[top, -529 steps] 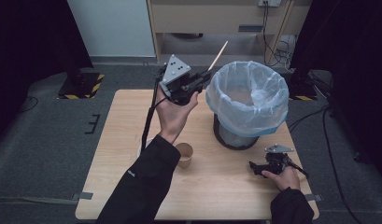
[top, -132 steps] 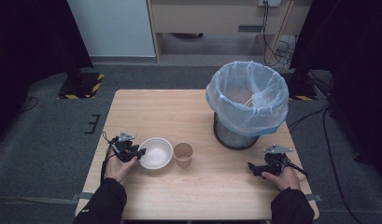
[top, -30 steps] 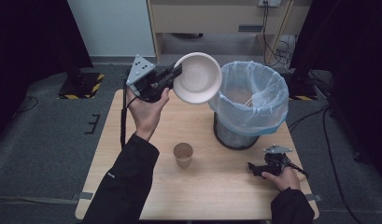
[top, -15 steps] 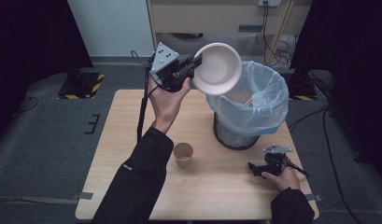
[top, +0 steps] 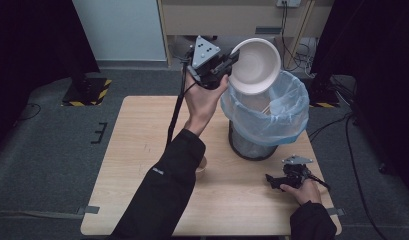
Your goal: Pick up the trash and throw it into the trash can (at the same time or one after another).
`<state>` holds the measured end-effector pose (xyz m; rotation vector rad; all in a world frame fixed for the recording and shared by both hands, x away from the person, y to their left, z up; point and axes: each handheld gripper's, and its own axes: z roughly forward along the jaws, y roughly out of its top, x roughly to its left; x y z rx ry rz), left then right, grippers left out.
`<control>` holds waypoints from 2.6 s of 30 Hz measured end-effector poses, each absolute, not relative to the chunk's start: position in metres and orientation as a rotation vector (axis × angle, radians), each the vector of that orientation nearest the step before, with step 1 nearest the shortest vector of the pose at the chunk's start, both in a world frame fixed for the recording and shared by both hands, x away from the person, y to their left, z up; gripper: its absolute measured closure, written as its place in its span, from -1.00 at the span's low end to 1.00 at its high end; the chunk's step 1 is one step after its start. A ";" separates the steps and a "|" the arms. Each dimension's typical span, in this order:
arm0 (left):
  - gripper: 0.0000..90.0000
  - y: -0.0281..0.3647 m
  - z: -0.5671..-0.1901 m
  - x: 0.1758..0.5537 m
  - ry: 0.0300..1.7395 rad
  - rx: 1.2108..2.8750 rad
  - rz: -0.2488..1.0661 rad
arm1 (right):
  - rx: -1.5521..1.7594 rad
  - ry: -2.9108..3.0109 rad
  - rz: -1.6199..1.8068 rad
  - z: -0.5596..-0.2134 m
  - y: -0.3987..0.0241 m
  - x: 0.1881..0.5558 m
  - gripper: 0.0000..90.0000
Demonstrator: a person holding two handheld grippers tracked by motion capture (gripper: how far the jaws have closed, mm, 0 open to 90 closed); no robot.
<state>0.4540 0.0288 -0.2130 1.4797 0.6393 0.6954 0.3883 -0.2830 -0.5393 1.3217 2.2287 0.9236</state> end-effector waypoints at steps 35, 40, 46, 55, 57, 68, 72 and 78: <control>0.34 0.003 -0.251 0.473 0.604 1.539 0.596 | 1.323 2.231 0.924 -0.539 -0.283 0.388 -0.99; 0.13 0.035 -0.258 0.449 0.589 1.557 0.581 | 1.329 2.228 0.928 -0.539 -0.282 0.388 -0.98; -0.04 0.078 -0.282 0.426 0.625 1.605 0.590 | 1.328 2.229 0.928 -0.539 -0.282 0.388 -0.99; -0.18 0.116 -0.329 0.403 0.686 1.696 0.584 | 1.331 2.233 0.927 -0.539 -0.282 0.388 -0.98; -0.21 0.121 -0.340 0.399 0.698 1.708 0.585 | 1.329 2.233 0.925 -0.539 -0.282 0.388 -0.98; -0.25 0.138 -0.412 0.391 0.805 1.808 0.489 | 1.331 2.232 0.926 -0.539 -0.282 0.388 -0.98; -0.25 0.146 -0.435 0.393 0.865 1.819 0.465 | 1.333 2.232 0.929 -0.539 -0.282 0.388 -0.98; -0.18 0.149 -0.459 0.400 0.930 1.909 0.438 | 1.332 2.233 0.927 -0.539 -0.282 0.388 -0.98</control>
